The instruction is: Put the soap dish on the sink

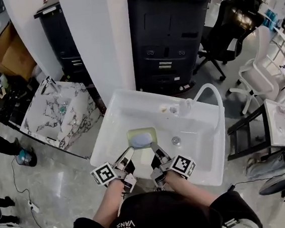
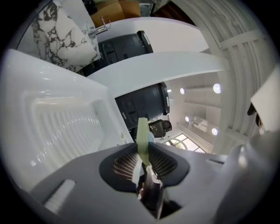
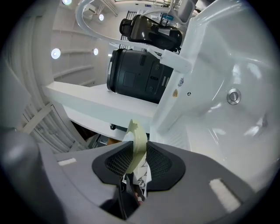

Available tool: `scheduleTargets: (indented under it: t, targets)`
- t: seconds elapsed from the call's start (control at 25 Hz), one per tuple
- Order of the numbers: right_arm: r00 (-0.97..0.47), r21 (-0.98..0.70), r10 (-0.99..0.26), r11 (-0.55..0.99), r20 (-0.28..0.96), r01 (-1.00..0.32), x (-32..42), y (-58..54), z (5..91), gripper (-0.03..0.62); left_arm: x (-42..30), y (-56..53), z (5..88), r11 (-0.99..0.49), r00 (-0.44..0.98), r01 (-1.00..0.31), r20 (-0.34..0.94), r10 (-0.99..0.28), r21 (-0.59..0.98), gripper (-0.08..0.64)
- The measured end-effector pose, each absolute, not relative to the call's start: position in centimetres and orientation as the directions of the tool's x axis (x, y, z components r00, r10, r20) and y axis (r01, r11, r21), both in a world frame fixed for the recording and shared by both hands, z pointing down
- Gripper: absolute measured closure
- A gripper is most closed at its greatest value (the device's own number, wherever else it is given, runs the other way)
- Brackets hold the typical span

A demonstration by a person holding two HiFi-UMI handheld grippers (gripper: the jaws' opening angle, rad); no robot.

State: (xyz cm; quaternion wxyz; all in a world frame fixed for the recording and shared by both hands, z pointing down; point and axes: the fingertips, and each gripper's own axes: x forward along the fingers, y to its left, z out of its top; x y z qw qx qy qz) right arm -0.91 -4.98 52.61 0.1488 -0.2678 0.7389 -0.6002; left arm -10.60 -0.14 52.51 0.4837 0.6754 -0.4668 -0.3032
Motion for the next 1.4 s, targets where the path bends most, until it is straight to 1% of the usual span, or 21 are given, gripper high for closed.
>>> scheduleTargets:
  t: [0.24,0.48,0.64,0.76,0.88,1.04,1.4]
  targets:
    - [-0.754,-0.968,-0.649,0.111,0.102,-0.227,-2.2,-8.1,53.0,0.503,-12.3,-4.3,52.7,-0.121,0.463,-0.337,0.053,-0.885,0.934,0.436]
    - [-0.688,-0.964,-0.718,0.094,0.108,-0.249,-2.8,-11.0,53.8,0.503,-12.9,-8.1,53.1,-0.15,0.543,-0.303,0.041,-0.839,0.941,0.436]
    - [-0.651,-0.962,-0.749,0.074,0.119,-0.261,-3.3,-13.0,54.5,0.503,-13.6,-10.6,54.0,-0.147,0.576,-0.308,0.062,-0.815,0.94,0.434]
    - [-0.63,-0.959,-0.765,0.059,0.134,-0.277,-3.6,-14.5,55.3,0.503,-13.9,-12.3,54.6,-0.156,0.601,-0.295,0.056,-0.797,0.943,0.434]
    - [-0.612,-0.952,-0.776,0.05,0.153,-0.301,-3.9,-15.9,56.3,0.503,-14.4,-13.6,56.2,-0.133,0.614,-0.312,0.092,-0.784,0.941,0.434]
    - [-0.589,-0.949,-0.789,0.025,0.175,-0.315,-4.1,-17.3,57.6,0.503,-14.7,-15.3,57.5,-0.123,0.626,-0.293,0.093,-0.774,0.948,0.434]
    - [-0.568,-0.939,-0.79,-0.03,0.232,-0.343,-4.2,-19.9,60.8,0.503,-14.8,-18.1,61.1,-0.073,0.64,-0.291,0.138,-0.756,0.954,0.434]
